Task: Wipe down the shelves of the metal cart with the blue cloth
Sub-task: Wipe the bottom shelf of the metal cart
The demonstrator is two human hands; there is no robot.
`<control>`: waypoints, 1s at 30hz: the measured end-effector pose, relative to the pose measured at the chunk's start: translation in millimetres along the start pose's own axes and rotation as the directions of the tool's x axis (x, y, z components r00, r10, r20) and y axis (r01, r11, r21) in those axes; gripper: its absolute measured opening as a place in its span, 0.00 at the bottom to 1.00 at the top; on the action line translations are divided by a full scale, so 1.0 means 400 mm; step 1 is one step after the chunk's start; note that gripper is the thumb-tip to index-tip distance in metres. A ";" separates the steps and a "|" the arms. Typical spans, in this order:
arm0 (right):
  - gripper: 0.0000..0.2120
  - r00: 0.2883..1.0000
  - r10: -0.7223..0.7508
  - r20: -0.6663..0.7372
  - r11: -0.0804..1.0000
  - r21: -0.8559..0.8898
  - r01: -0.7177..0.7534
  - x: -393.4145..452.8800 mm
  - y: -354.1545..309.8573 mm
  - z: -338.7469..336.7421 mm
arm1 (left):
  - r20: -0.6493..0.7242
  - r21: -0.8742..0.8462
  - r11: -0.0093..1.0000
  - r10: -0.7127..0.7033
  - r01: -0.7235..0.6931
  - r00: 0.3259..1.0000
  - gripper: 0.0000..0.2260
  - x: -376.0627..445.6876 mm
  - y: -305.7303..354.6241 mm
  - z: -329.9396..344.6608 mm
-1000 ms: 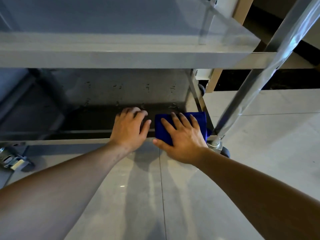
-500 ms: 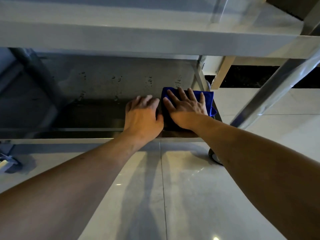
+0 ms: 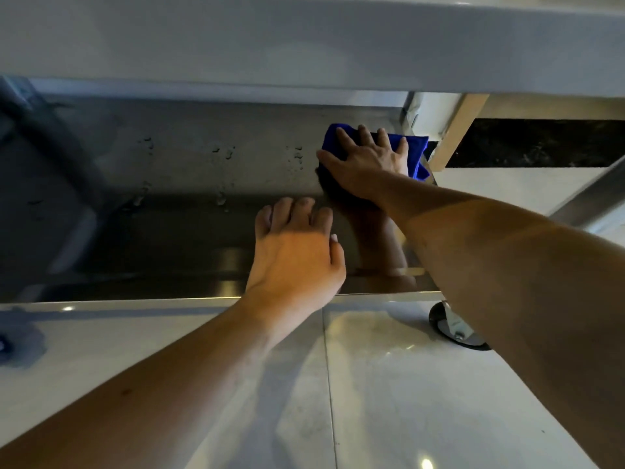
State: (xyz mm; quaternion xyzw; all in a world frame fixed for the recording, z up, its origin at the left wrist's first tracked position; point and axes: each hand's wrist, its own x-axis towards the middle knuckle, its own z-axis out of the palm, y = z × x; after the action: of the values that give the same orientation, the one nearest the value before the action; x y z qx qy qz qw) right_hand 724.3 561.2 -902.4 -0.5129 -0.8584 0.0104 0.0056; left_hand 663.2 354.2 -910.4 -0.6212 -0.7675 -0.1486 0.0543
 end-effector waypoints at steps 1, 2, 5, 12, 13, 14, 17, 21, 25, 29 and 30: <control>0.38 1.000 0.006 -0.010 1.000 -0.006 -0.006 0.016 -0.001 0.003 | -0.004 -0.006 1.000 -0.001 0.001 1.000 0.18 0.001 -0.003 0.002; 0.38 1.000 0.008 -0.018 1.000 -0.007 -0.009 0.033 -0.001 0.004 | -0.009 -0.017 1.000 -0.004 0.004 1.000 0.17 0.000 -0.006 0.003; 0.39 1.000 0.014 -0.009 1.000 0.029 -0.013 0.091 0.002 -0.003 | -0.028 -0.049 0.999 -0.001 0.000 1.000 0.15 -0.006 -0.007 -0.001; 0.39 0.997 0.070 -0.030 0.997 0.045 -0.068 0.160 0.028 -0.013 | -0.078 -0.065 0.998 0.005 -0.010 0.997 0.13 -0.012 -0.008 0.006; 0.39 0.998 0.061 -0.007 0.997 0.040 -0.060 0.159 0.028 -0.014 | -0.084 -0.068 0.998 0.007 -0.012 0.996 0.13 -0.010 -0.008 0.007; 0.39 0.998 0.055 0.013 0.998 0.033 -0.055 0.155 0.029 -0.017 | -0.088 -0.066 0.998 0.009 -0.015 0.996 0.14 -0.009 -0.006 0.007; 0.38 0.999 0.038 0.006 0.999 0.009 -0.038 0.125 0.033 -0.014 | -0.096 -0.053 0.998 0.026 -0.031 0.995 0.14 -0.008 -0.005 0.007; 0.36 1.000 0.009 -0.006 1.000 0.009 -0.009 0.050 0.026 -0.014 | -0.094 -0.051 0.998 0.022 -0.027 0.995 0.15 -0.005 -0.010 0.000; 0.35 1.000 0.000 0.012 1.000 0.005 0.000 -0.061 0.025 -0.013 | -0.150 -0.101 0.993 0.052 -0.067 0.987 0.15 -0.015 -0.003 -0.008; 0.36 0.999 -0.035 0.037 0.999 0.024 0.035 -0.185 0.025 -0.012 | -0.332 -0.284 0.951 0.018 -0.118 0.943 0.10 -0.038 -0.002 -0.011; 0.36 0.998 -0.049 0.046 0.999 0.027 0.047 -0.218 0.022 -0.012 | -0.331 -0.309 0.946 -0.010 -0.098 0.943 0.09 -0.040 -0.002 -0.013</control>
State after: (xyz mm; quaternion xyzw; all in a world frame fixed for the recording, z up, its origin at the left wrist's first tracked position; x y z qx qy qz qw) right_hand 773.6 488.7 -897.6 -0.4916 -0.8701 0.0332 -0.0078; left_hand 665.5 337.6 -909.6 -0.6055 -0.6989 -0.3716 0.0830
